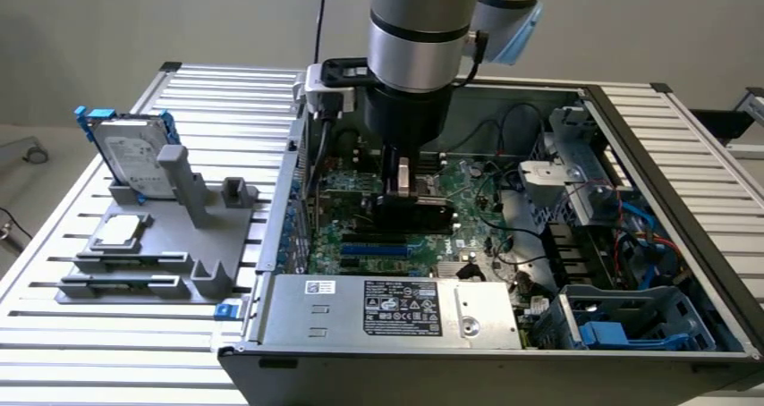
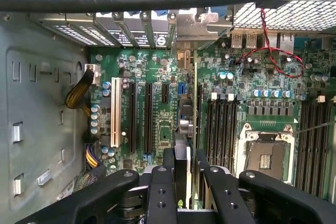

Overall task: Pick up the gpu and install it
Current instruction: 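Insert the gpu into the slot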

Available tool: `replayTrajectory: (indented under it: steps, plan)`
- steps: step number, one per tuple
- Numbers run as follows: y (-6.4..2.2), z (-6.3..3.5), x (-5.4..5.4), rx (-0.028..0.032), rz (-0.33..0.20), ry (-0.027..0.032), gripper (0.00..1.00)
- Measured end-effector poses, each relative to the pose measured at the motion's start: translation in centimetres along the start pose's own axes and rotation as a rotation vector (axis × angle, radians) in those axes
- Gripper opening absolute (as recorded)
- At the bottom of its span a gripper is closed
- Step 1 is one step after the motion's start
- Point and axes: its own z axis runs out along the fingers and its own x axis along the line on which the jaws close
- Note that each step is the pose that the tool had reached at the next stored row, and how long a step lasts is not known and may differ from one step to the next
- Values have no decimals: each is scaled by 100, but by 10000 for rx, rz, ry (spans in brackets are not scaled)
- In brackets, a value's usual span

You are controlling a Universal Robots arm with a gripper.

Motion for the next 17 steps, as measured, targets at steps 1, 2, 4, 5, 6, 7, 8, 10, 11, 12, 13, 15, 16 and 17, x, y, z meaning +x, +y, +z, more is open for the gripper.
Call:
replayTrajectory:
  steps: [1, 2, 4, 5, 6, 7, 8, 10, 11, 12, 13, 15, 16, 17]
  plan:
    - [9, 10, 1, 0, 0, -25, 26]
    - [24, 23, 3, 2, -1, -52, 26]
    - [62, 51, 4, 10, -4, -100, 26]
    - [73, 67, 4, 14, -4, -117, 26]
    - [76, 79, 5, 17, -5, -133, 26]
    - [76, 87, 5, 18, -5, -141, 26]
    - [76, 93, 6, 17, -5, -148, 26]
    - [77, 114, 8, 23, -5, -164, 26]
    - [81, 130, 11, 27, -6, -171, 26]
    - [85, 146, 15, 30, -6, -177, 26]
    - [89, 160, 19, 32, -7, -180, 26]
    - [94, 186, 26, 33, -7, -184, 26]
    - [95, 193, 29, 33, -8, -185, 26]
    - [95, 198, 31, 33, -7, -185, 26]
